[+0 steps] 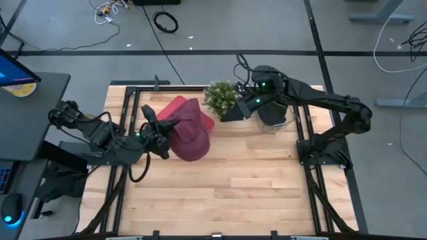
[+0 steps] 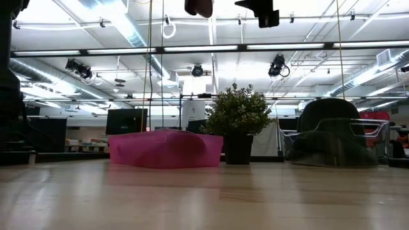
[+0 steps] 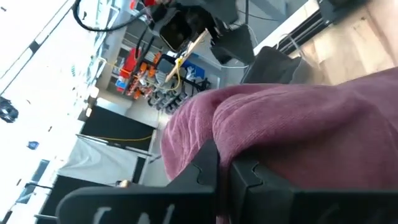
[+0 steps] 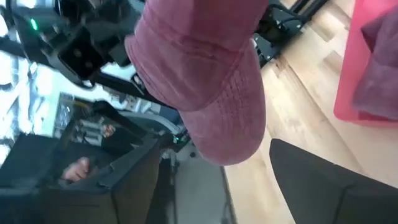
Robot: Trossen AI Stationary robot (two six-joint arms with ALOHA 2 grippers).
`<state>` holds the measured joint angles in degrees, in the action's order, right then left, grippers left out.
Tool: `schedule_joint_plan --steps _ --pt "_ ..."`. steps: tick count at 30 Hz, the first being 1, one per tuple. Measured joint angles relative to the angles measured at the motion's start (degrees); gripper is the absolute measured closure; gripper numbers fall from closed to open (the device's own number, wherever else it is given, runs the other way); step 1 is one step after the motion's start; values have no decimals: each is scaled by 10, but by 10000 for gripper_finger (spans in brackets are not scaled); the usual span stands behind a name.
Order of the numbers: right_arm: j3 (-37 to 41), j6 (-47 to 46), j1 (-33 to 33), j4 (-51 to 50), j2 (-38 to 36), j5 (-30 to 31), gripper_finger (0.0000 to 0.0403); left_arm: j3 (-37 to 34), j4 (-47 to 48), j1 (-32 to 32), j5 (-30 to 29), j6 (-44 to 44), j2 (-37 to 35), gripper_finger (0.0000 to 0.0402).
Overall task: Pick & Place hat
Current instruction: Put the red cap into the red bin
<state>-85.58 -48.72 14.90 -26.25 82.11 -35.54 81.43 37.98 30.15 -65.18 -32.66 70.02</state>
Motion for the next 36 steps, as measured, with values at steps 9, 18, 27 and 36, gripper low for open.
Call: schedule_joint_plan --steps 9,18,27,36 --pt "0 107 7 63 1 -11 120 0 -66 0 121 -98 0 398" --pt "0 228 17 113 -9 -55 133 0 -81 -14 213 -96 0 397" --pt "0 228 18 106 -12 -62 134 0 -93 -36 267 -85 0 397" --pt "0 208 18 102 -12 -61 135 -1 -70 -40 228 -67 0 397"
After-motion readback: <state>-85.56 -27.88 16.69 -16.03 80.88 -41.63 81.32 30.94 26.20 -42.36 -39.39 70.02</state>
